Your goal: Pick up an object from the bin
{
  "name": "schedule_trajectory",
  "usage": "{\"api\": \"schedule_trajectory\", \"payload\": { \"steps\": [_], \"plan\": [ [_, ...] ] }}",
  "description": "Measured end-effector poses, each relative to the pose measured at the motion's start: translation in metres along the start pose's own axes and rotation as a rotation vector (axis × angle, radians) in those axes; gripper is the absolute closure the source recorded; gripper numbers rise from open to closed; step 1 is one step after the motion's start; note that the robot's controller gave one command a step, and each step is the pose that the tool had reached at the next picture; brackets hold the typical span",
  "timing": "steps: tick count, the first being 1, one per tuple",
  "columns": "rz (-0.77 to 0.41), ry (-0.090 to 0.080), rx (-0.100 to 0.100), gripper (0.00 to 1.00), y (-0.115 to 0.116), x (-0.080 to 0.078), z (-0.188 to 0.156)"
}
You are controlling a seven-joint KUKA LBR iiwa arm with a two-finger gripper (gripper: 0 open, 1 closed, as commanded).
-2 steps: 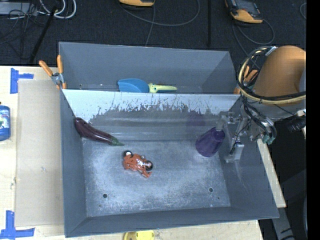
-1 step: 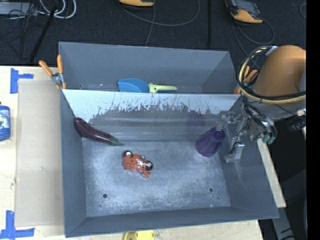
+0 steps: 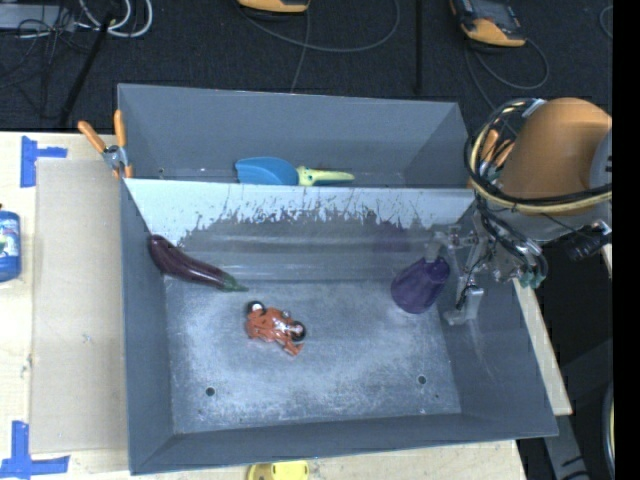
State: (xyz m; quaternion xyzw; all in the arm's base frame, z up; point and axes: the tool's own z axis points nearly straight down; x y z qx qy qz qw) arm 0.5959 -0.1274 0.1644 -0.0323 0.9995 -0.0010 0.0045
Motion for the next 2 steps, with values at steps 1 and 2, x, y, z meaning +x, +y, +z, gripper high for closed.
{"api": "schedule_trajectory", "payload": {
  "steps": [1,2],
  "plan": [
    [-0.239,-0.032,0.009,0.00,-0.0006,-0.0218,0.0565],
    [-0.240,-0.033,0.008,1.00,0.0001,-0.0236,0.0531]
  ]
}}
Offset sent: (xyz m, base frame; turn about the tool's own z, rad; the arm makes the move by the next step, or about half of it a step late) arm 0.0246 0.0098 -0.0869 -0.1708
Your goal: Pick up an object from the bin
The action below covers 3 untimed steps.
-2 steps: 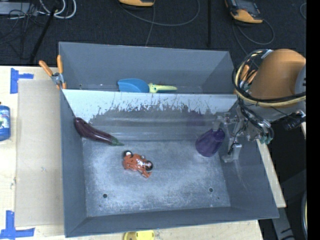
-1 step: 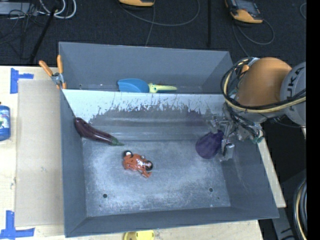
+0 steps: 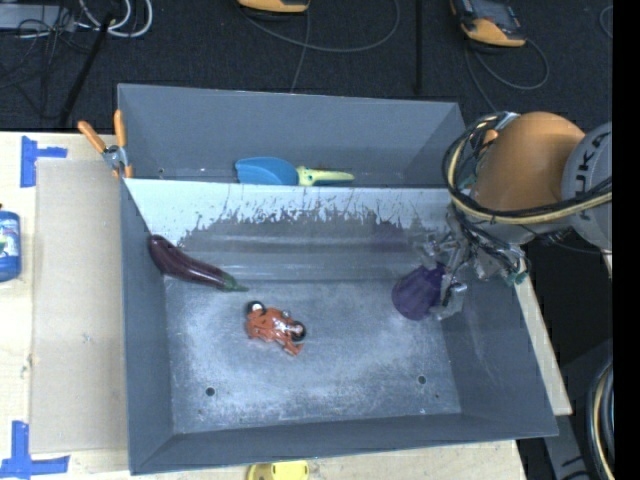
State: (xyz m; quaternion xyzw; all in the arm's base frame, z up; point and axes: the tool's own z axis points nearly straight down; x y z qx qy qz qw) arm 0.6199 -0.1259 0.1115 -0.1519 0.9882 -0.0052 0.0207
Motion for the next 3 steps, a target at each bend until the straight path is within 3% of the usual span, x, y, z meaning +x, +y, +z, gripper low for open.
{"api": "schedule_trajectory", "payload": {
  "steps": [3],
  "plan": [
    [-0.004,0.001,0.001,1.00,0.0003,-0.0002,-0.0002]
  ]
}}
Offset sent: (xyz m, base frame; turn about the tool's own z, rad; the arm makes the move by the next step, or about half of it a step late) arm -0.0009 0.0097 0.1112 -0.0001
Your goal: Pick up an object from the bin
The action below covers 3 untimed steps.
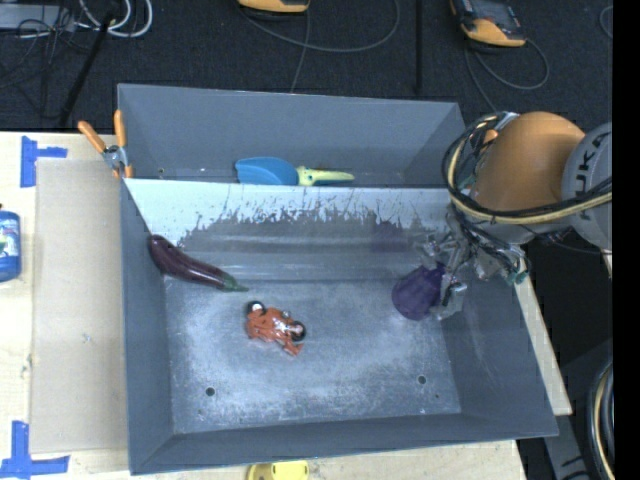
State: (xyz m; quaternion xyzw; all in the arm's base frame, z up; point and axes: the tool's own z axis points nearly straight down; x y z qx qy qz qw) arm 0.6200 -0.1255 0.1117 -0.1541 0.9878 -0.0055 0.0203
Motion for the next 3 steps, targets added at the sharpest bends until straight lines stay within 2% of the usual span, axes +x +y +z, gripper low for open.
{"api": "schedule_trajectory", "payload": {
  "steps": [3],
  "plan": [
    [-0.003,0.000,0.000,1.00,0.0001,0.0000,0.0001]
  ]
}}
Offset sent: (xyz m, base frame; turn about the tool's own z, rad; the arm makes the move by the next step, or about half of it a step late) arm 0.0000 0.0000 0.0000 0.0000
